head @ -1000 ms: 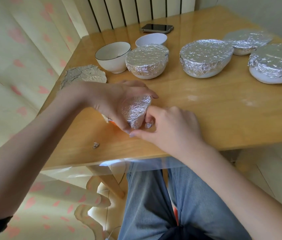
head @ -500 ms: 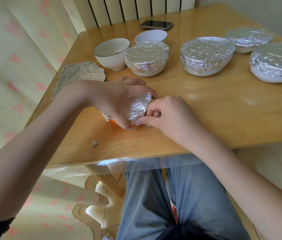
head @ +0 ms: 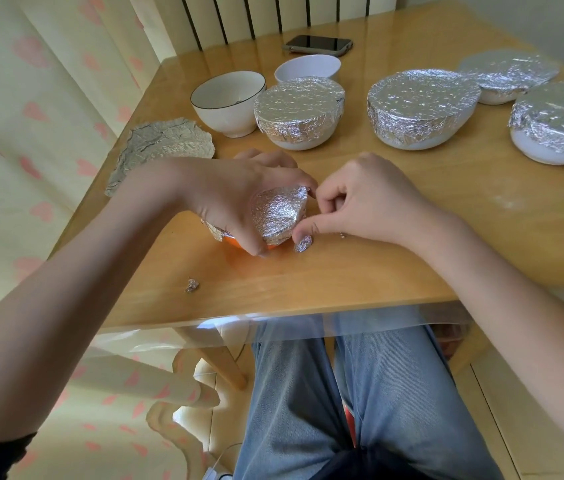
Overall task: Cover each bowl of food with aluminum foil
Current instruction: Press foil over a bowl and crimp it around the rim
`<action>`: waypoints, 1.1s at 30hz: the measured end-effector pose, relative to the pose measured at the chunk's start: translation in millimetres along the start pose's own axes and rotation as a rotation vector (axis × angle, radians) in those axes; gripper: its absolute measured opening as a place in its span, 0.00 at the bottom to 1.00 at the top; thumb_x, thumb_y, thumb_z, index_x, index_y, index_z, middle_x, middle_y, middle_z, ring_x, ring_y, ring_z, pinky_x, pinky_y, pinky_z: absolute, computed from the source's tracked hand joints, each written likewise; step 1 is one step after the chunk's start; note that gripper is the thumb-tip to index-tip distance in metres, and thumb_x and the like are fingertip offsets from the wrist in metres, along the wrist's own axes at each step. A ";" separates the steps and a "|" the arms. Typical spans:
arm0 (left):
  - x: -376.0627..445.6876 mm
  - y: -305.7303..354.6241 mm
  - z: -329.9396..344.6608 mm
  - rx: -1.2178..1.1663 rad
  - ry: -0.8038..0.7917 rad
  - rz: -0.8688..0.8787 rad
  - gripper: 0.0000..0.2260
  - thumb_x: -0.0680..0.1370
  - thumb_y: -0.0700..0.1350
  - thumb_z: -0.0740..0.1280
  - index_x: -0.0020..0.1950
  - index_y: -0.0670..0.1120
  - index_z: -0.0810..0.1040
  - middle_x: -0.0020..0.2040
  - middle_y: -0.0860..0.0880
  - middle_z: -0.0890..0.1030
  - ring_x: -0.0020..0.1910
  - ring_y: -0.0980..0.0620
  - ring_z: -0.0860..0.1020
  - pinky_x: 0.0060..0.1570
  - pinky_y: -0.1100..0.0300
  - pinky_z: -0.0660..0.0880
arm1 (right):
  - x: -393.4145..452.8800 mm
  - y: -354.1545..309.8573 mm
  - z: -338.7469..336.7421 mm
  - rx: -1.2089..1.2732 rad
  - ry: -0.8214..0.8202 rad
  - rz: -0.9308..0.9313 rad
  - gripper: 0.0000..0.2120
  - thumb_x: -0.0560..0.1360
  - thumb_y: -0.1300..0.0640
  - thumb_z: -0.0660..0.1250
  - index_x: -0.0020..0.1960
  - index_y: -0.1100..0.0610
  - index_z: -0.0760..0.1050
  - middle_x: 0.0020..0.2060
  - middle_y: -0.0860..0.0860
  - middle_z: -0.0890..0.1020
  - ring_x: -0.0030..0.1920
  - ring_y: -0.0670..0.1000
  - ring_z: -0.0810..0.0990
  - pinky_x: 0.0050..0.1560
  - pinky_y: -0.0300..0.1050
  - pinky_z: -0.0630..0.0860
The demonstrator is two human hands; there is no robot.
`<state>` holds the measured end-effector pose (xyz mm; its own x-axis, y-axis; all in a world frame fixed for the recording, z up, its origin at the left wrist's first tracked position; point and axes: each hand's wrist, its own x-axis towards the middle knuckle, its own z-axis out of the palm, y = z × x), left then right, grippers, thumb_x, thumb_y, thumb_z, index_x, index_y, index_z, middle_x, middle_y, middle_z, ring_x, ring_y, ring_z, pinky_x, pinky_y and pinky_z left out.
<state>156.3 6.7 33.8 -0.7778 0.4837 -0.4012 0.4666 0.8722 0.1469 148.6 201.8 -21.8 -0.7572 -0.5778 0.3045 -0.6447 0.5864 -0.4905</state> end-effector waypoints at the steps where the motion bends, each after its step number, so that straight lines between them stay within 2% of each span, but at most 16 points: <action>1: -0.1 0.3 -0.2 -0.004 0.001 0.000 0.43 0.59 0.55 0.81 0.63 0.76 0.58 0.65 0.63 0.58 0.67 0.57 0.57 0.64 0.56 0.62 | -0.2 -0.5 0.7 0.018 0.019 0.008 0.29 0.57 0.27 0.67 0.21 0.53 0.66 0.18 0.44 0.70 0.28 0.43 0.71 0.31 0.41 0.62; 4: 0.1 0.0 0.8 -0.010 0.015 0.017 0.41 0.61 0.53 0.81 0.60 0.77 0.57 0.65 0.63 0.58 0.68 0.56 0.57 0.64 0.57 0.61 | 3.3 -2.4 0.0 0.007 -0.008 0.037 0.29 0.57 0.29 0.69 0.22 0.55 0.68 0.18 0.44 0.70 0.27 0.43 0.70 0.29 0.39 0.59; 8: -0.7 2.4 0.0 -0.004 0.008 -0.007 0.41 0.62 0.52 0.81 0.63 0.75 0.58 0.65 0.62 0.58 0.69 0.56 0.57 0.64 0.57 0.60 | 11.9 -5.1 -8.0 -0.072 -0.044 0.096 0.33 0.52 0.26 0.68 0.22 0.57 0.67 0.18 0.47 0.67 0.27 0.43 0.69 0.27 0.40 0.58; 12: -2.1 3.2 4.0 0.008 0.051 -0.124 0.41 0.61 0.60 0.78 0.67 0.72 0.59 0.66 0.60 0.60 0.69 0.50 0.60 0.65 0.49 0.66 | 4.9 2.6 -13.8 -0.086 -0.072 0.101 0.32 0.55 0.26 0.68 0.24 0.58 0.69 0.17 0.47 0.68 0.26 0.44 0.69 0.28 0.41 0.60; 14: -3.8 4.6 5.0 0.036 0.054 -0.223 0.45 0.63 0.64 0.76 0.73 0.69 0.52 0.71 0.58 0.59 0.71 0.47 0.60 0.66 0.47 0.65 | -8.7 7.4 -14.9 -0.037 -0.092 0.125 0.30 0.56 0.28 0.68 0.26 0.57 0.72 0.18 0.44 0.69 0.26 0.43 0.69 0.29 0.40 0.60; 15: -5.1 5.1 4.8 0.045 0.027 -0.267 0.51 0.61 0.68 0.75 0.75 0.69 0.46 0.76 0.57 0.56 0.75 0.47 0.57 0.68 0.45 0.63 | -15.1 8.7 -13.4 -0.004 -0.074 0.139 0.28 0.57 0.29 0.68 0.27 0.56 0.72 0.19 0.43 0.70 0.26 0.42 0.69 0.30 0.40 0.60; 17: -10.0 5.7 1.2 0.035 -0.017 -0.309 0.59 0.55 0.74 0.71 0.73 0.70 0.31 0.80 0.56 0.43 0.79 0.47 0.45 0.74 0.40 0.51 | -23.8 6.6 -7.7 0.061 -0.009 0.156 0.23 0.60 0.32 0.70 0.29 0.53 0.74 0.20 0.44 0.71 0.27 0.42 0.69 0.31 0.41 0.62; 18: -13.0 5.1 -2.0 0.024 -0.005 -0.300 0.60 0.54 0.75 0.69 0.70 0.71 0.28 0.80 0.55 0.37 0.78 0.48 0.37 0.75 0.38 0.44 | -25.9 3.6 -4.3 0.086 0.017 0.154 0.20 0.62 0.35 0.72 0.30 0.52 0.75 0.21 0.44 0.71 0.27 0.42 0.69 0.31 0.41 0.63; 19: -15.3 2.7 -4.9 0.014 0.031 -0.267 0.59 0.55 0.76 0.69 0.70 0.73 0.28 0.79 0.55 0.35 0.77 0.49 0.32 0.74 0.37 0.39 | -26.6 1.2 -0.6 0.103 0.038 0.144 0.17 0.64 0.38 0.72 0.31 0.51 0.76 0.22 0.45 0.72 0.28 0.42 0.70 0.31 0.41 0.64; 21: -18.1 -4.0 -6.7 0.000 0.119 -0.119 0.51 0.59 0.78 0.65 0.70 0.76 0.34 0.78 0.57 0.32 0.74 0.54 0.27 0.73 0.41 0.33 | -27.7 -2.6 5.1 0.123 0.087 0.132 0.12 0.68 0.43 0.72 0.35 0.50 0.78 0.25 0.46 0.75 0.29 0.43 0.70 0.31 0.41 0.65; 23: -17.8 -8.6 -0.1 -0.002 0.127 0.016 0.37 0.65 0.77 0.57 0.70 0.78 0.42 0.77 0.63 0.33 0.74 0.58 0.27 0.73 0.42 0.31 | -31.2 -1.9 9.8 0.165 0.134 0.143 0.09 0.70 0.45 0.72 0.38 0.50 0.79 0.27 0.47 0.76 0.28 0.44 0.70 0.31 0.41 0.66; 25: -15.6 -14.0 13.2 0.009 0.091 0.035 0.29 0.69 0.76 0.49 0.69 0.80 0.45 0.76 0.67 0.35 0.74 0.59 0.28 0.72 0.38 0.31 | -37.1 0.5 14.4 0.223 0.151 0.163 0.08 0.71 0.46 0.72 0.39 0.50 0.80 0.27 0.45 0.77 0.27 0.44 0.70 0.31 0.41 0.67; 30: -14.0 -19.5 35.7 0.010 0.118 0.009 0.28 0.71 0.76 0.39 0.70 0.78 0.38 0.75 0.69 0.33 0.74 0.61 0.29 0.73 0.43 0.31 | -40.9 2.8 17.7 0.295 0.179 0.173 0.07 0.70 0.47 0.72 0.39 0.50 0.81 0.27 0.46 0.76 0.26 0.45 0.69 0.31 0.42 0.69; 33: -16.0 -18.9 36.2 -0.022 0.154 0.034 0.28 0.71 0.76 0.37 0.70 0.77 0.36 0.74 0.69 0.33 0.74 0.61 0.28 0.73 0.42 0.31 | -40.4 3.3 17.8 0.322 0.177 0.178 0.08 0.70 0.46 0.71 0.38 0.50 0.81 0.28 0.47 0.77 0.26 0.44 0.69 0.32 0.44 0.71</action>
<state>175.2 -20.1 4.6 -0.8182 0.5167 -0.2522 0.4855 0.8558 0.1786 178.9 217.0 -50.3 -0.8784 -0.3604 0.3138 -0.4575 0.4448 -0.7700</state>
